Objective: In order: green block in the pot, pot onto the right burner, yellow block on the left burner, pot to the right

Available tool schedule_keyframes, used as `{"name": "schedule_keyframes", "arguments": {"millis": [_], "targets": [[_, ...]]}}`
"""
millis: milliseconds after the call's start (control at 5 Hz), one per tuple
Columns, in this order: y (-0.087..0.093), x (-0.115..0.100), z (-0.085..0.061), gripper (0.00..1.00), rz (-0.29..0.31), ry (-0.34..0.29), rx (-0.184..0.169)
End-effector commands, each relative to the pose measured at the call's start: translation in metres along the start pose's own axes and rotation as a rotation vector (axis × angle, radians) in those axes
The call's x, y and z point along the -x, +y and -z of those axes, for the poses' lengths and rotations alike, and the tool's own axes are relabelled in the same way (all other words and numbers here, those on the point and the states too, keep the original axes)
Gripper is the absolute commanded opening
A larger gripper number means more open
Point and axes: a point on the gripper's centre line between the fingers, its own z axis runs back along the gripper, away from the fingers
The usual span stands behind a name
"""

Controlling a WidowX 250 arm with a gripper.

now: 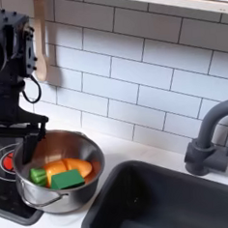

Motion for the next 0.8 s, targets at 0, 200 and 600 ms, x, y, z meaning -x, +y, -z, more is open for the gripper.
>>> {"name": "schedule_keyframes", "arguments": {"millis": [0,200,600], "targets": [[0.014,-0.034,-0.026,1.00,0.275,-0.082,0.025],[0.011,-0.068,-0.023,1.00,0.401,-0.101,0.037],[0.002,-0.093,-0.008,1.00,0.621,-0.083,0.068]]}}
